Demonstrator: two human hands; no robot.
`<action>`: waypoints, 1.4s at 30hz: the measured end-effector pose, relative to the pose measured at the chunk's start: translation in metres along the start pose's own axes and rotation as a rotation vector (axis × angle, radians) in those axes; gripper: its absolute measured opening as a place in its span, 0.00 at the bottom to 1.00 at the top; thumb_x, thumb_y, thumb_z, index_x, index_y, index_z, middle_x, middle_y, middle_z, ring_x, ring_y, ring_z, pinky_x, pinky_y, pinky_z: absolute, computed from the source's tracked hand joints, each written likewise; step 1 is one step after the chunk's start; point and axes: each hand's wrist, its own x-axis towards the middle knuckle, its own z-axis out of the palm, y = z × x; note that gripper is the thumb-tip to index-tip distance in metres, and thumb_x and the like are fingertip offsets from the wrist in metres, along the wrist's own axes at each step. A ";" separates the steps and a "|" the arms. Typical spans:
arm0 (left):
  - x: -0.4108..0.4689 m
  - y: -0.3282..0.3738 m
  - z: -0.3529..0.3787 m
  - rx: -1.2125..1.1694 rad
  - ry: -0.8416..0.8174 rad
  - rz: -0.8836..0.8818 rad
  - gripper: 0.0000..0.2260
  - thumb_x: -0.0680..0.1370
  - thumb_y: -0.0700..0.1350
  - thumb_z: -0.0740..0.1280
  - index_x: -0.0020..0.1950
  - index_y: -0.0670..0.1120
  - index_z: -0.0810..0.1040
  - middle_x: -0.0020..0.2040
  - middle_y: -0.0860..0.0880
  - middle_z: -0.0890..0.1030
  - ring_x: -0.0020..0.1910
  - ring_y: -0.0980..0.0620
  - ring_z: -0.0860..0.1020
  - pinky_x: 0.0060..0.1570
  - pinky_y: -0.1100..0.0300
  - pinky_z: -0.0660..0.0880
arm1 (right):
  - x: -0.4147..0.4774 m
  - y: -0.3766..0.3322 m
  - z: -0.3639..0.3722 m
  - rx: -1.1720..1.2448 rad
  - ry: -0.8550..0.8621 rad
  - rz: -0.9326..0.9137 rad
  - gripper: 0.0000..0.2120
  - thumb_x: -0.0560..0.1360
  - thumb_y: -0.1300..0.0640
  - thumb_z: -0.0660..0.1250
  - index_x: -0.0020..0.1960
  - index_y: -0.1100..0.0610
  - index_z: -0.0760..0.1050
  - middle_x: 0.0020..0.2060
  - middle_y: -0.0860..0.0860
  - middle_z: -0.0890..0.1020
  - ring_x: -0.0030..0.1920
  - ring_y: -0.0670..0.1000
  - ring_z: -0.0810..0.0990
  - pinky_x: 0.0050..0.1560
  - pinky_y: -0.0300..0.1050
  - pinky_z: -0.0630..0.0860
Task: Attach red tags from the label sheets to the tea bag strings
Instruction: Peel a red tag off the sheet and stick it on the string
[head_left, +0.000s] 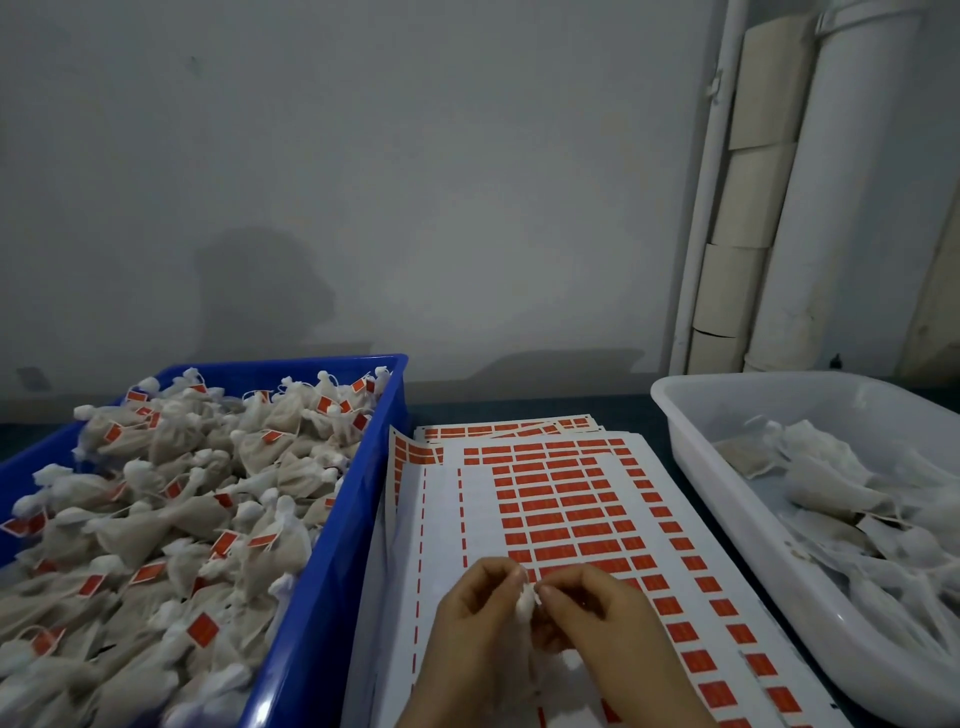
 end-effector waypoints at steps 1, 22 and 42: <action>-0.001 0.001 0.001 -0.024 -0.006 -0.011 0.06 0.78 0.43 0.63 0.51 0.44 0.78 0.44 0.52 0.85 0.45 0.51 0.83 0.39 0.62 0.79 | 0.000 -0.001 0.001 0.015 0.011 0.010 0.07 0.74 0.54 0.67 0.39 0.45 0.74 0.32 0.39 0.80 0.33 0.39 0.81 0.32 0.26 0.73; 0.005 -0.006 -0.001 0.065 0.091 -0.001 0.09 0.78 0.49 0.63 0.46 0.50 0.83 0.44 0.55 0.85 0.48 0.51 0.81 0.43 0.64 0.79 | 0.007 -0.014 0.001 0.016 -0.163 0.246 0.07 0.72 0.50 0.69 0.36 0.48 0.79 0.28 0.42 0.81 0.32 0.45 0.79 0.28 0.29 0.70; -0.001 -0.014 -0.006 0.306 0.253 0.321 0.03 0.71 0.46 0.74 0.40 0.52 0.80 0.38 0.61 0.82 0.42 0.62 0.80 0.35 0.70 0.77 | 0.005 -0.029 0.013 0.626 0.075 0.298 0.07 0.79 0.64 0.58 0.43 0.62 0.72 0.34 0.59 0.76 0.31 0.52 0.71 0.36 0.41 0.73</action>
